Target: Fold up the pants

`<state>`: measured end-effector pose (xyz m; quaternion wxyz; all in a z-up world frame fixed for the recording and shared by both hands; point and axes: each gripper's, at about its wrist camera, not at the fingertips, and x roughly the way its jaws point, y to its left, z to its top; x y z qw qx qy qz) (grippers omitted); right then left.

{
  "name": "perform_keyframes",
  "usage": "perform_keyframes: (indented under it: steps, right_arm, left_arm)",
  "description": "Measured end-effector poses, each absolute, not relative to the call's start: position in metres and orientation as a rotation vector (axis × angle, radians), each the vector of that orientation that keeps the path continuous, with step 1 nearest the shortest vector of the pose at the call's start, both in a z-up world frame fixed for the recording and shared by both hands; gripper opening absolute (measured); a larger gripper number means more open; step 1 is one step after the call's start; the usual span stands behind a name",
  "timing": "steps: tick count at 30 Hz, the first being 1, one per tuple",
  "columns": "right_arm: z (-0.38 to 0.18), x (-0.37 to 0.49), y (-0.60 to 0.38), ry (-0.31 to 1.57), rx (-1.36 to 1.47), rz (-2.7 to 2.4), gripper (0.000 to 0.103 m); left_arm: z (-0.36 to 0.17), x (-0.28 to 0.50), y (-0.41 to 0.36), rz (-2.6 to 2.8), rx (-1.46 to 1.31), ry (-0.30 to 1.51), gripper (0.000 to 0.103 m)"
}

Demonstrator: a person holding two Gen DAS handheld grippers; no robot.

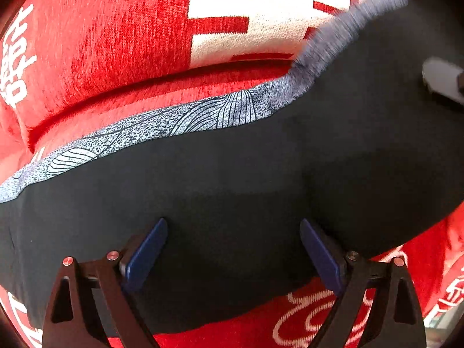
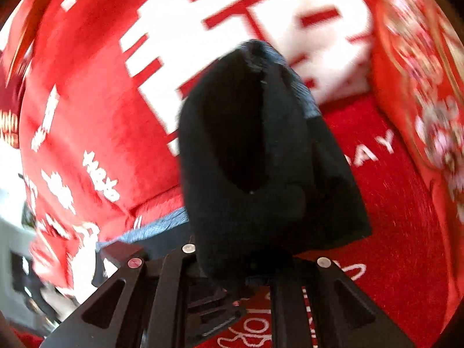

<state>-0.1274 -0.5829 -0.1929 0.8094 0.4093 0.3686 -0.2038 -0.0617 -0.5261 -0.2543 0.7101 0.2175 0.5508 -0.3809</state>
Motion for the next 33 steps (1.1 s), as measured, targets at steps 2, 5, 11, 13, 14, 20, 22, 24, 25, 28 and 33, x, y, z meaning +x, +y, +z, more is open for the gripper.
perform_keyframes:
  steps: [2,5,11,13,14,20,22,24,25,28,33]
  right_arm:
    - [-0.178,-0.108,-0.563,0.817,0.781,-0.419,0.014]
    - [-0.164,-0.079,-0.534,0.869,0.639,-0.414,0.014]
    - [-0.170,-0.014,-0.446,0.998,0.351,-0.403,0.015]
    - [-0.184,0.006,-0.413,1.039,0.287,-0.395,0.016]
    - [-0.194,0.017,-0.397,1.062,0.260,-0.395,0.017]
    - [-0.264,0.049,-0.326,1.224,0.039,-0.479,0.029]
    - [-0.279,0.058,-0.303,1.249,-0.114,-0.508,0.043]
    - [-0.278,0.062,-0.286,1.236,-0.227,-0.492,0.048]
    - [-0.273,0.060,-0.277,1.223,-0.245,-0.440,0.059]
    - [-0.252,0.040,-0.269,1.190,-0.185,-0.326,0.063]
    - [-0.224,-0.007,-0.313,1.175,0.095,-0.312,0.064]
  left_arm:
    - [-0.247,-0.051,-0.509,-0.851,0.468,1.257,0.093]
    - [-0.232,-0.027,-0.464,-0.822,0.407,1.276,0.093]
    - [-0.215,0.042,-0.356,-0.665,0.357,1.282,0.093]
    - [-0.217,0.069,-0.321,-0.598,0.355,1.282,0.093]
    - [-0.218,0.079,-0.307,-0.570,0.352,1.284,0.093]
    - [-0.229,0.135,-0.248,-0.444,0.326,1.287,0.093]
    - [-0.224,0.132,-0.250,-0.434,0.325,1.286,0.093]
    - [-0.223,0.138,-0.246,-0.441,0.323,1.283,0.093]
    - [-0.220,0.141,-0.246,-0.451,0.322,1.281,0.093]
    - [-0.221,0.150,-0.265,-0.509,0.310,1.285,0.093]
    - [-0.199,0.130,-0.303,-0.738,0.255,1.341,0.093]
